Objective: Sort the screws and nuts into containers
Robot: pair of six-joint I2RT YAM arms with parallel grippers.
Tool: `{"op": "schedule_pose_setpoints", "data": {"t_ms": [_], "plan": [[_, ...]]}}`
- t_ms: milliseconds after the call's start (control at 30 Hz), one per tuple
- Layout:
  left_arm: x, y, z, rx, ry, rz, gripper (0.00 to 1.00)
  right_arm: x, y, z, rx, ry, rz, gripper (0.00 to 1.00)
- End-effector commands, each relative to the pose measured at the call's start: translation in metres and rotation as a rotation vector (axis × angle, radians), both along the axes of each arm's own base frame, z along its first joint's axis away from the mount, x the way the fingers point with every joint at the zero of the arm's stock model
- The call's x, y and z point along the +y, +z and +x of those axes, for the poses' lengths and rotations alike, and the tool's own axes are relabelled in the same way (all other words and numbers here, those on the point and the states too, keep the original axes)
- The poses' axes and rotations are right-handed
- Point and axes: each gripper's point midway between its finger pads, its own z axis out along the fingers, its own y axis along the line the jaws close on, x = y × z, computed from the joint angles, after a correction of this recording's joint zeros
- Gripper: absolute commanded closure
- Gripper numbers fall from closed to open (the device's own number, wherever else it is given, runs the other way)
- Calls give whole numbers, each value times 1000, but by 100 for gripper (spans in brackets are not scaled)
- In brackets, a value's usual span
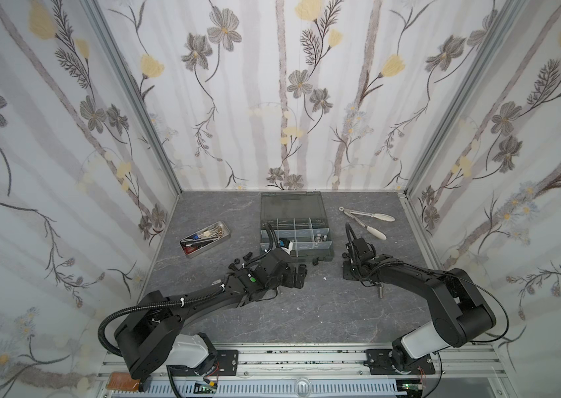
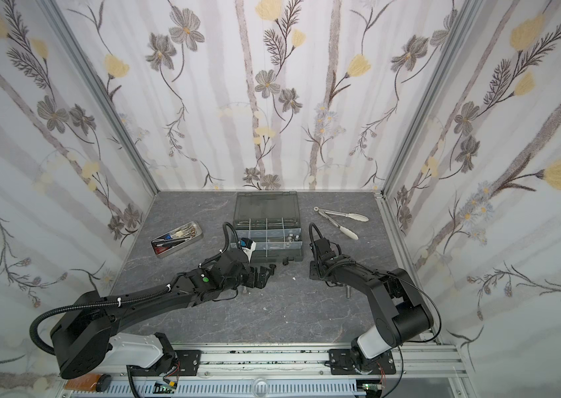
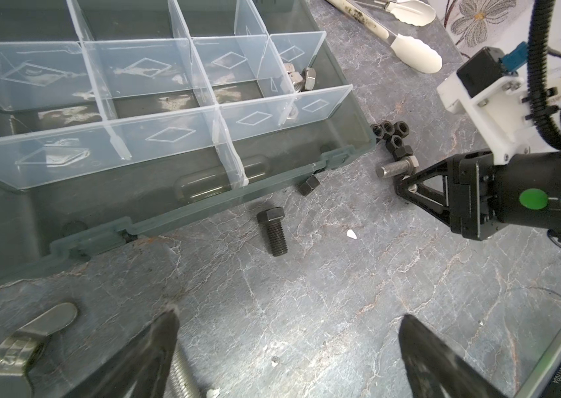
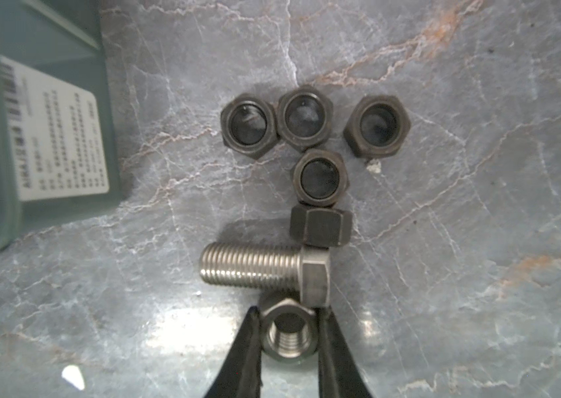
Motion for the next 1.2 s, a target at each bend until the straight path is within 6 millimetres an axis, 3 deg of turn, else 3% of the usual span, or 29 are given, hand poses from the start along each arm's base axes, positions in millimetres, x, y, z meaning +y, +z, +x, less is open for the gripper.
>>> {"op": "schedule_pose_setpoints", "data": {"t_ms": [0,233,400,767,933,1167], "plan": [[6,3,1,-17,22,6,0,3,3,1,-2,10,6,86],[10,6,1,-26,28,-2,0,4,19,-4,-20,24,10,88],[9,7,1,-27,28,-6,0,20,46,7,-71,61,55,87],[34,10,-1,-48,72,5,0,76,100,62,-159,168,136,87],[46,8,-4,-43,92,22,0,100,90,90,-133,196,148,87],[57,-4,-12,-12,107,41,0,115,76,120,-119,205,136,87]]}}
